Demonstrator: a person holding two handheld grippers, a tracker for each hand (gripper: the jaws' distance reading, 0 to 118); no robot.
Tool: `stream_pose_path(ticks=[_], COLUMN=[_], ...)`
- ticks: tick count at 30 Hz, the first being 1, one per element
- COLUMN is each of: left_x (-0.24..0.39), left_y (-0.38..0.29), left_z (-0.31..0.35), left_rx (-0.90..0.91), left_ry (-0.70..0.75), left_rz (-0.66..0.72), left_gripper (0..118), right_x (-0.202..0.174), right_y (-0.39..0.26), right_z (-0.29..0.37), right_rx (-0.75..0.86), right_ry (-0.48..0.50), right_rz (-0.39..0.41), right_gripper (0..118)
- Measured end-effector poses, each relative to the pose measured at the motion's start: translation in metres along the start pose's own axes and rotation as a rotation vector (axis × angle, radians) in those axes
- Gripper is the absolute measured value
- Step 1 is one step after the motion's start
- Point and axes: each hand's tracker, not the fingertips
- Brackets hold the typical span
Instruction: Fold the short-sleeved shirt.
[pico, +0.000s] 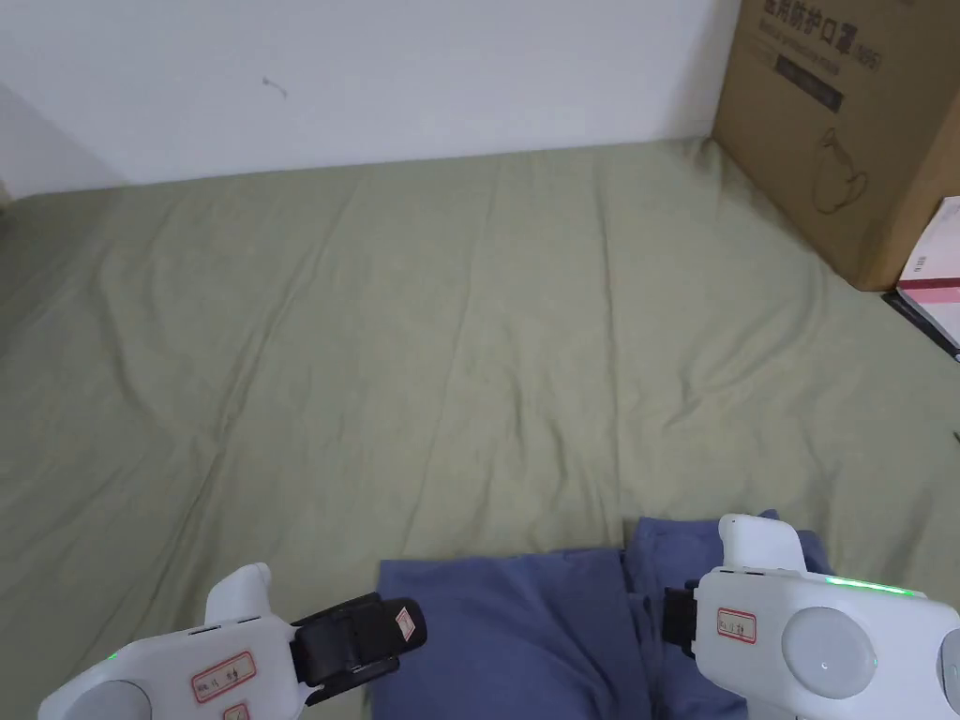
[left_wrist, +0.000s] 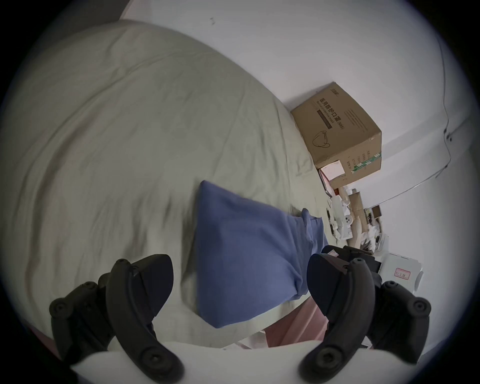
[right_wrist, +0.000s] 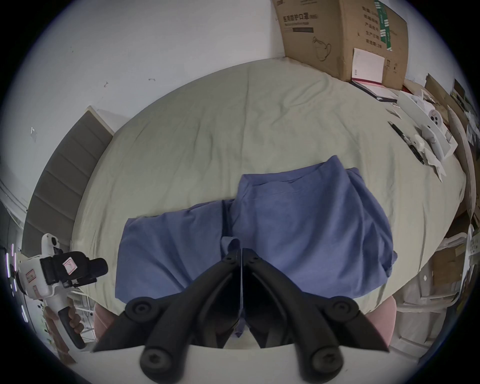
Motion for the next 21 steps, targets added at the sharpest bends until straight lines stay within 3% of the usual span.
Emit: stream_pose_path(ticks=[7,8,9,10,12,16,21], left_x=[-0.028,-0.03,-0.034,-0.039,-0.053,-0.058,-0.081], left_y=[-0.015,-0.018,-0.02,-0.018,-0.021,-0.009,0.018], left_z=[-0.052,-0.057,-0.06,-0.061,-0.069,-0.054,-0.005], left_rx=[-0.152,-0.131,-0.117,-0.126,-0.145,-0.16,-0.09], left_ry=[-0.154,-0.216,-0.268,-0.292,-0.217,-0.27,-0.215], left_rz=[0.127,0.156,0.178,0.217,0.298,0.236,0.186], left_gripper=[101,89,32,12,12,12,12], right_x=[-0.025,-0.027,-0.028,-0.03,-0.032,-0.032,-0.03], right_y=[-0.001,-0.001,-0.001,-0.001,0.0,0.001,0.004], right_z=[-0.006,-0.006,-0.006,-0.007,-0.006,-0.004,-0.006], right_rx=[-0.028,-0.032,-0.035,-0.037,-0.041,-0.041,-0.046], right_ry=[0.021,0.022,0.024,0.024,0.025,0.019,0.013], right_rz=[0.073,0.082,0.089,0.092,0.102,0.114,0.092], right_gripper=[1,1,1,1,1,1,1])
